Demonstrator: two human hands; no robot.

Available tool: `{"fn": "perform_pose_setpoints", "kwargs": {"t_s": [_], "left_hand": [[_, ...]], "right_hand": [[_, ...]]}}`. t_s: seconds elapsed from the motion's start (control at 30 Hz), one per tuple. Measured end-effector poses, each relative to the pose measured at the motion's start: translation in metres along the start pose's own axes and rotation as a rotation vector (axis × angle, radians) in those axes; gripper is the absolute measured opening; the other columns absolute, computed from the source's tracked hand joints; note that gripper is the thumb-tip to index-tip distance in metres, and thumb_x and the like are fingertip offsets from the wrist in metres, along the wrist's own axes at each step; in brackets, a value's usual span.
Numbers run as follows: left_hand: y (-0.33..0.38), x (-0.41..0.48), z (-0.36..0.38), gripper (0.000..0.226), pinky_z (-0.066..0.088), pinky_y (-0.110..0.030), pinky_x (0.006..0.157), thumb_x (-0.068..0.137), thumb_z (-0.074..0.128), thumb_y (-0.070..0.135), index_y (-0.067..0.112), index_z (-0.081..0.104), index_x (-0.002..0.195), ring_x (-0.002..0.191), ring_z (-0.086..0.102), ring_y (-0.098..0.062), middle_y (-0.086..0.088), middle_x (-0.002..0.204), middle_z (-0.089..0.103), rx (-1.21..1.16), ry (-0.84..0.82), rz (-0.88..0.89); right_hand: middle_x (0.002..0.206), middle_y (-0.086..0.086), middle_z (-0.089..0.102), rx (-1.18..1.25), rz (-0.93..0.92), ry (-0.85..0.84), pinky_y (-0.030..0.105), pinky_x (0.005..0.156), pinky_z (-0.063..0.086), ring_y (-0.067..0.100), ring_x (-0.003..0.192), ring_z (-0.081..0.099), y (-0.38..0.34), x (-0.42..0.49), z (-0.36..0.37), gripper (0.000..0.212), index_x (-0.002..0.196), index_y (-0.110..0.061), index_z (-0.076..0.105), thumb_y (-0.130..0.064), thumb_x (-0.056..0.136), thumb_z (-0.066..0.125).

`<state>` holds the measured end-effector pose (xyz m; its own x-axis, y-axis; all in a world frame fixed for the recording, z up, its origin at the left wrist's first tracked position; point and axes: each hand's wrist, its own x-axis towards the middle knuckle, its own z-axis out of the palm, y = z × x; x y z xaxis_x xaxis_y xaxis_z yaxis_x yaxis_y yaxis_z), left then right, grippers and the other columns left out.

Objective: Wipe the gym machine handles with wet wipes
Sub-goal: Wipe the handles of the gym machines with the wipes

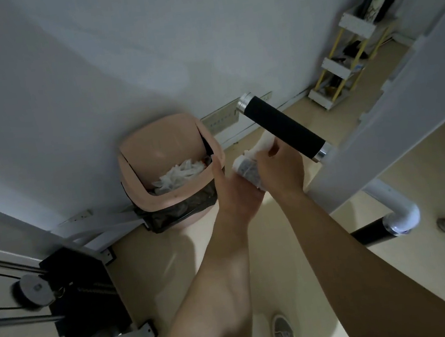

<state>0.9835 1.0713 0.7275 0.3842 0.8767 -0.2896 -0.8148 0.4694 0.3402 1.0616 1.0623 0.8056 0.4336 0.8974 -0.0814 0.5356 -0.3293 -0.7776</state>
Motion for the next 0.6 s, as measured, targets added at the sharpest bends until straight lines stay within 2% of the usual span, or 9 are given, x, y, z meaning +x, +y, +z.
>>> {"fn": "perform_pose_setpoints", "kwargs": {"t_s": [0.1, 0.13, 0.17, 0.27, 0.33, 0.37, 0.47, 0.53, 0.6], "left_hand": [[-0.006, -0.008, 0.002, 0.071, 0.043, -0.039, 0.098, 0.086, 0.058, 0.051, 0.005, 0.054, 0.14, 0.117, 0.056, -0.029, -0.014, 0.122, 0.066, 0.035, 0.01, 0.035], [-0.007, -0.01, 0.003, 0.064, 0.043, -0.038, 0.095, 0.086, 0.056, 0.047, 0.006, 0.057, 0.136, 0.114, 0.057, -0.028, -0.013, 0.117, 0.067, 0.026, 0.017, 0.039], [-0.006, -0.012, 0.004, 0.065, 0.043, -0.039, 0.097, 0.088, 0.054, 0.049, 0.007, 0.056, 0.137, 0.114, 0.057, -0.029, -0.014, 0.116, 0.067, -0.004, 0.016, 0.03], [-0.002, -0.017, 0.006, 0.084, 0.044, -0.039, 0.103, 0.084, 0.047, 0.073, 0.008, 0.054, 0.137, 0.112, 0.063, -0.029, -0.014, 0.117, 0.067, -0.074, 0.042, -0.009], [-0.001, -0.02, 0.004, 0.103, 0.042, -0.039, 0.111, 0.072, 0.056, 0.083, 0.004, 0.054, 0.137, 0.118, 0.061, -0.029, -0.015, 0.123, 0.065, -0.028, 0.051, -0.019], [-0.001, -0.021, 0.001, 0.109, 0.037, -0.04, 0.116, 0.064, 0.065, 0.083, 0.002, 0.055, 0.138, 0.122, 0.057, -0.03, -0.016, 0.126, 0.063, 0.008, 0.058, -0.022], [-0.004, -0.025, -0.008, 0.099, 0.036, -0.036, 0.112, 0.055, 0.086, 0.066, 0.005, 0.055, 0.126, 0.113, 0.055, -0.024, -0.013, 0.112, 0.06, 0.105, 0.088, -0.039], [-0.009, -0.029, -0.011, 0.091, 0.042, -0.039, 0.109, 0.068, 0.085, 0.06, -0.002, 0.057, 0.129, 0.113, 0.057, -0.028, -0.018, 0.113, 0.061, 0.203, 0.136, -0.03], [-0.016, -0.03, -0.011, 0.067, 0.055, -0.036, 0.092, 0.087, 0.073, 0.044, -0.004, 0.059, 0.132, 0.104, 0.064, -0.029, -0.021, 0.114, 0.065, 0.291, 0.307, 0.112]], "right_hand": [[0.095, -0.005, 0.064, 0.143, -0.136, -0.013, 0.019, 0.074, 0.049, 0.001, 0.087, 0.06, 0.002, -0.009, -0.006, 0.008, 0.097, -0.017, 0.062, -0.021, 0.096, 0.055], [0.09, -0.01, 0.06, 0.157, -0.211, -0.018, 0.011, 0.07, 0.043, -0.004, 0.083, 0.057, 0.004, -0.013, -0.007, 0.006, 0.091, -0.019, 0.059, -0.016, 0.095, 0.057], [0.086, -0.013, 0.056, 0.137, -0.292, -0.017, 0.008, 0.068, 0.04, -0.007, 0.079, 0.054, 0.007, -0.018, -0.009, 0.013, 0.085, -0.021, 0.056, -0.011, 0.092, 0.058], [0.082, -0.006, 0.056, -0.105, -0.537, -0.047, 0.017, 0.07, 0.043, 0.006, 0.076, 0.05, 0.022, -0.029, -0.004, 0.013, 0.077, -0.019, 0.055, -0.012, 0.088, 0.058], [0.084, -0.001, 0.064, -0.317, -0.592, -0.071, 0.035, 0.075, 0.049, 0.017, 0.084, 0.054, 0.032, -0.037, 0.001, 0.018, 0.079, -0.016, 0.066, -0.019, 0.087, 0.05], [0.086, -0.001, 0.068, -0.399, -0.59, -0.079, 0.039, 0.08, 0.048, 0.02, 0.091, 0.055, 0.034, -0.042, 0.002, 0.024, 0.082, -0.017, 0.071, -0.02, 0.086, 0.048], [0.089, -0.003, 0.072, -0.487, -0.603, -0.103, 0.04, 0.09, 0.045, 0.023, 0.098, 0.058, 0.042, -0.06, 0.001, 0.029, 0.09, -0.018, 0.074, -0.014, 0.084, 0.046], [0.087, -0.002, 0.071, -0.396, -0.598, -0.101, 0.039, 0.084, 0.048, 0.023, 0.09, 0.06, 0.048, -0.072, -0.005, 0.027, 0.09, -0.017, 0.072, -0.011, 0.082, 0.047], [0.088, -0.003, 0.068, -0.259, -0.597, -0.043, 0.031, 0.078, 0.048, 0.019, 0.087, 0.057, 0.052, -0.086, -0.018, 0.025, 0.091, -0.017, 0.07, -0.014, 0.084, 0.046]]}}
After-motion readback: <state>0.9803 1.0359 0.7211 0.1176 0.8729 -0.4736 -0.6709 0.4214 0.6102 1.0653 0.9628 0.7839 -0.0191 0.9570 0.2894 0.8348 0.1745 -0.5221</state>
